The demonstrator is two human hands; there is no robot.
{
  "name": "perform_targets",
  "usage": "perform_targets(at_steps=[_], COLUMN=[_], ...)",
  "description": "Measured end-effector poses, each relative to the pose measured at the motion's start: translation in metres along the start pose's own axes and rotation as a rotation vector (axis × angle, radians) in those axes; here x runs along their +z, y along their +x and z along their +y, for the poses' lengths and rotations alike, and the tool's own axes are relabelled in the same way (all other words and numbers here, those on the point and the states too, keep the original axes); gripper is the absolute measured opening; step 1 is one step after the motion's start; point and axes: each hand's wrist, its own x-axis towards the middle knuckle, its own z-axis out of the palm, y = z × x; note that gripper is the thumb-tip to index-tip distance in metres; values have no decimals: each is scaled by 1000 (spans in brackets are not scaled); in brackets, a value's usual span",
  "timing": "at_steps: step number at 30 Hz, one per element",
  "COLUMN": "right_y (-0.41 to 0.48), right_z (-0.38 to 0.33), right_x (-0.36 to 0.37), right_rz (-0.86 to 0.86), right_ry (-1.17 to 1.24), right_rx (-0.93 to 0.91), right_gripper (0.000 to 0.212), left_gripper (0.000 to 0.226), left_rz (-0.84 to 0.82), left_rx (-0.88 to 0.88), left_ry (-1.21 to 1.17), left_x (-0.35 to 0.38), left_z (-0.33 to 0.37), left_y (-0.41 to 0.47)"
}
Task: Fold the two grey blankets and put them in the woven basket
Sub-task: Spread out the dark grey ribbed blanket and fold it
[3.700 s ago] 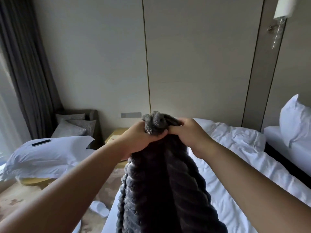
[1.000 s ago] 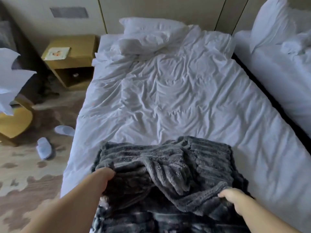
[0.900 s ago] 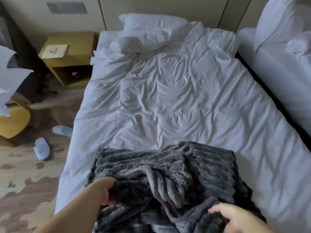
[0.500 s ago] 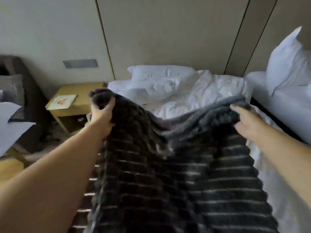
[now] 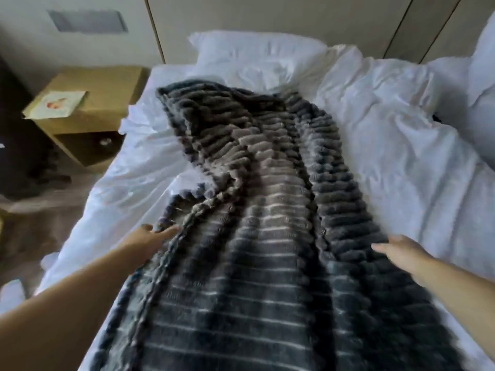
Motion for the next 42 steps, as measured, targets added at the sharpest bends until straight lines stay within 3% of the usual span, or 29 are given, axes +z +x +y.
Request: perform_targets(at_steps=[3, 4, 6, 7, 9, 10, 12, 14, 18, 21, 24, 28, 32, 34, 36, 39, 42], right_y=[-2, -2, -4, -5, -2, 3, 18, 26, 24, -4, -44, -110, -167, -192, -215, -257, -288], right_z=[54, 67, 82, 82, 67, 54, 24, -1, 12, 69, 152, 257, 331, 348, 355, 343, 308], right_x=[25, 32, 41, 43, 35, 26, -1, -20, -6, 20, 50, 78, 81, 80, 79, 73, 60], right_rz=[-37, -63, -114, -132, -134, -51, 275, 460, 289, 124, 121, 198, 210, 115, -77, -299, -254], right_ry=[7, 14, -39, -74, -108, -113, -84, 39, 135, 112, 20, -83, -21, 105, 234, 171, 50], right_rx=[157, 199, 238, 221, 134, 59, -65, -143, -140, -35, 102, 302, 318, 332, 315, 195, 2], right_gripper=[92, 90, 62, 46, 39, 37, 42, 47, 74, 82, 82, 67, 60, 53, 30, 14, 10], left_gripper=[105, 100, 70, 56, 40, 35, 25, 28, 88, 102, 81, 53, 64, 60, 52, 32, 23], left_rz=[-88, -78, -66, -81, -75, 17, 314, 457, 325, 205, 128, 188, 141, 65, 25, 61, 74], left_rx=[-69, -56, 15, 60, 159, 217, 321, 309, -34, -167, -225, -120, -143, -182, -119, 41, 100], left_ry=[84, 188, 494, 599, 688, 642, 370, 150, 110, 88, 89, 157, 113, 163, 276, 362, 310], left_x=[42, 52, 65, 66, 57, 48, 25, 11, 19, 35, 52, 77, 90, 97, 102, 104, 101], left_z=[-39, -50, -64, -64, -50, -40, -20, -9, -33, -82, -147, -222, -267, -281, -291, -295, -268], left_y=[-2, -1, 3, 7, 17, 24, 39, 49, 41, 3, -54, -135, -202, -228, -249, -274, -293])
